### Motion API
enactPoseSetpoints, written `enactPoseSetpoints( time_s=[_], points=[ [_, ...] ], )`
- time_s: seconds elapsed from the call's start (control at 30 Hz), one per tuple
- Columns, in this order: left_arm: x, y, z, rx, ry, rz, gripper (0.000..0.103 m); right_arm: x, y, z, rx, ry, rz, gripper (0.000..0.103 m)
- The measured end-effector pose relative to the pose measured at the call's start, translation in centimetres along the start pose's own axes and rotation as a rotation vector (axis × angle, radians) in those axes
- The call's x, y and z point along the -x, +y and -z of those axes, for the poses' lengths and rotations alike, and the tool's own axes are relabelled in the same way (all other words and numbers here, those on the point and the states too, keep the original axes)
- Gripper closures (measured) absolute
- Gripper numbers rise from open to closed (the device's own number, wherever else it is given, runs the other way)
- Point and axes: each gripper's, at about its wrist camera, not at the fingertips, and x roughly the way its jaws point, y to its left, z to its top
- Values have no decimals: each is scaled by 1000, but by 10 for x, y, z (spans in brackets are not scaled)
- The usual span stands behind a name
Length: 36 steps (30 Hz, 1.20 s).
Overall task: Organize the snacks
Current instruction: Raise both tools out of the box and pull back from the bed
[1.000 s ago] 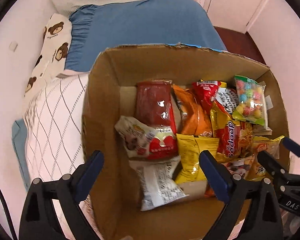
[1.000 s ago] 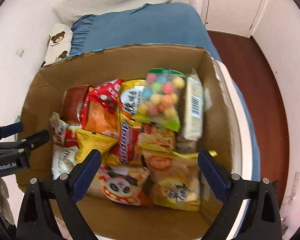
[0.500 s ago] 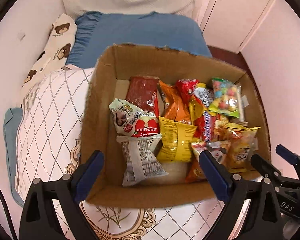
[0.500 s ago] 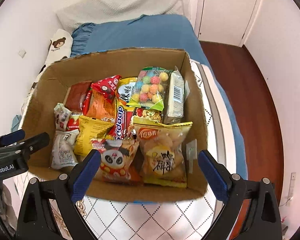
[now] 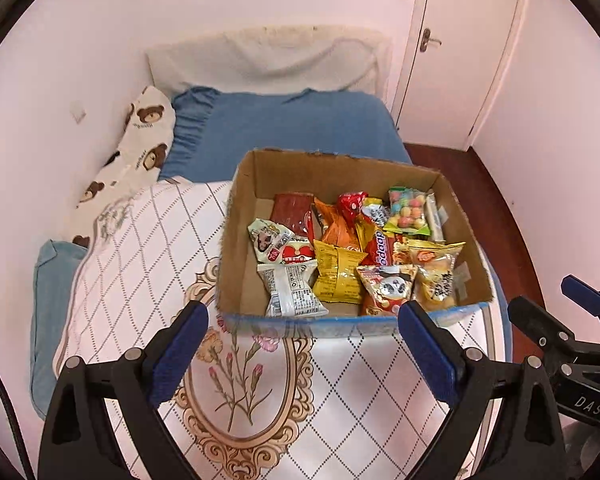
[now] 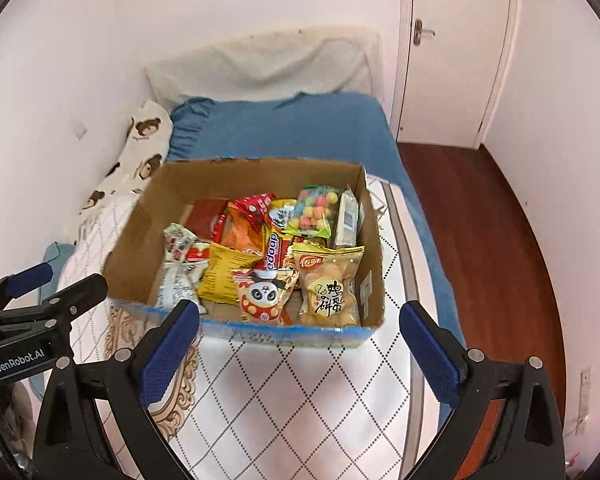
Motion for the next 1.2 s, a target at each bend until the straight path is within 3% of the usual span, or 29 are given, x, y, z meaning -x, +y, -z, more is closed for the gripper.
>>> enactPoseSetpoints(
  time_s=[0.2,0.67,0.93,1.2],
  points=[
    [50,-1,20,-6,-82,-18,6,55,4,22,9,-77,-16,1],
    [127,-4,67,-9,-165,-19,5,169,9,66,16,-222,-20,0],
    [146,-5,75,-17,-219,-21,0,191,4,76,14,-245,-12,0],
    [143,-7,73,-21,-247,-61,0,183,0,75,8,-232,-2,0]
  ],
)
